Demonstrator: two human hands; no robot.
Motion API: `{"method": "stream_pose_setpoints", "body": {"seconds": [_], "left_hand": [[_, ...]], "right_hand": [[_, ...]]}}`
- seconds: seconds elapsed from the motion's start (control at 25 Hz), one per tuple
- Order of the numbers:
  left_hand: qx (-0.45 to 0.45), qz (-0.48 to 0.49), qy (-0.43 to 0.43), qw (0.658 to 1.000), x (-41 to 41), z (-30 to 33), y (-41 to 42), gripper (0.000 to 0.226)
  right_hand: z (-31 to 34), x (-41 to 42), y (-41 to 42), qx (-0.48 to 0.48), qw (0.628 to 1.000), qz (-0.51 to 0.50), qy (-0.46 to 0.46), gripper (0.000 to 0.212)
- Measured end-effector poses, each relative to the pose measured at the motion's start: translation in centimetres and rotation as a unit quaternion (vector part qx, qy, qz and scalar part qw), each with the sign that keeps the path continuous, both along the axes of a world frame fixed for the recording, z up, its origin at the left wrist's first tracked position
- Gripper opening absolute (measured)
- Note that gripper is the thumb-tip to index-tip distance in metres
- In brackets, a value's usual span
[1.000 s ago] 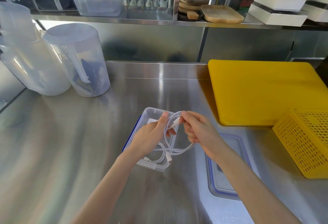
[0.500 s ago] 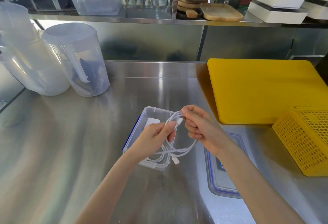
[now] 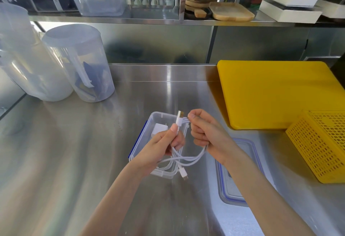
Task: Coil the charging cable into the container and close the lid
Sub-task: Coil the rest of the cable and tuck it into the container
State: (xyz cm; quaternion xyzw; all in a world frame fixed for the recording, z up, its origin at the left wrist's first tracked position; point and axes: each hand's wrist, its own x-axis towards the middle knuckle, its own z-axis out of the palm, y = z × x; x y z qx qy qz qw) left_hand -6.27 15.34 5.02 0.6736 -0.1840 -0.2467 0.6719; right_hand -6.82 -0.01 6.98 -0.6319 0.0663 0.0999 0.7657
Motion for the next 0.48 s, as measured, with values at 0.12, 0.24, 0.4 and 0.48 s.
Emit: {"method": "stream_pose_setpoints", "body": {"seconds": [0.12,0.24,0.4,0.48], "left_hand": [[0.053,0.060,-0.012,0.997,0.2,-0.1,-0.3,0.044],[0.087,0.146,-0.032,0.985,0.2,-0.3,-1.2,0.047],[0.019,0.231,-0.044,0.972,1.0,0.0,-1.2,0.039],[-0.008,0.268,-0.049,0.962,1.9,0.6,-0.5,0.040]], "right_hand": [[-0.2,-0.3,0.3,-0.090,0.995,-0.021,-0.026,0.013],[-0.3,-0.3,0.6,-0.175,0.983,-0.037,-0.051,0.015],[-1.0,-0.6,1.0,-0.285,0.955,0.028,-0.076,0.012],[-1.4,-0.8,1.2,-0.282,0.956,0.067,-0.047,0.015]]}}
